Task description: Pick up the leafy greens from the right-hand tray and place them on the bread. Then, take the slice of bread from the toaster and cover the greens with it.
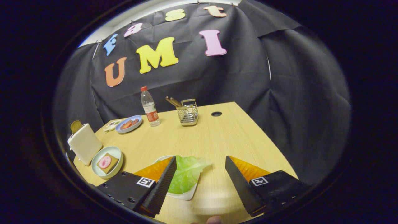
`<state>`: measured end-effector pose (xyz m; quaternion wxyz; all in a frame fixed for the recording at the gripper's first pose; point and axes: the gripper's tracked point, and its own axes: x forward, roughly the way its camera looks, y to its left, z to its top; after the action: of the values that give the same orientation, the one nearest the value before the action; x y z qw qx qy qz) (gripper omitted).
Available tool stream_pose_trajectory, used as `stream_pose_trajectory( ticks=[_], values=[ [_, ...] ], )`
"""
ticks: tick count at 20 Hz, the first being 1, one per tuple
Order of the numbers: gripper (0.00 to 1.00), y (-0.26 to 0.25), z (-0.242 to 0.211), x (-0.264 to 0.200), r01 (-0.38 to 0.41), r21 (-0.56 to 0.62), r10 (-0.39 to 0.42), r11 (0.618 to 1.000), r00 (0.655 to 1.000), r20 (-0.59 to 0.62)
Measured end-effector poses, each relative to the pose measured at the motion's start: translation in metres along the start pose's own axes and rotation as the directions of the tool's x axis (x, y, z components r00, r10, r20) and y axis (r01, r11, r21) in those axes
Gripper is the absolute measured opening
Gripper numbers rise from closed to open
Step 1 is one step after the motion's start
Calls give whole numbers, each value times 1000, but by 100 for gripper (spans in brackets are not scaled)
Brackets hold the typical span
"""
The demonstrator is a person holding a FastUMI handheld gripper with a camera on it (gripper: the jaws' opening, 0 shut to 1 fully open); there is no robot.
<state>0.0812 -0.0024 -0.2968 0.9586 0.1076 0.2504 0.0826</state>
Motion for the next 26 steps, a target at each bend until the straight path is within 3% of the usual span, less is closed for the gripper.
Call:
stream_pose_trajectory(
  ticks=[7, 11, 13, 14, 17, 20, 26],
  values=[
    [96, -2, -28, 43, -54, 114, 69, 992, 989, -132],
    [94, 7, -27, 60, -72, 122, 89, 990, 986, -143],
    [78, 9, -27, 65, -70, 114, 87, 991, 984, -154],
    [79, 8, -26, 69, -61, 105, 77, 993, 985, -155],
    [35, 6, -20, 72, -42, 78, 53, 996, 988, -146],
    [3, 2, -9, 69, -14, 28, 18, 999, 993, -116],
    [0, 20, 19, 47, -65, 11, 66, 998, 995, -70]
  ],
)
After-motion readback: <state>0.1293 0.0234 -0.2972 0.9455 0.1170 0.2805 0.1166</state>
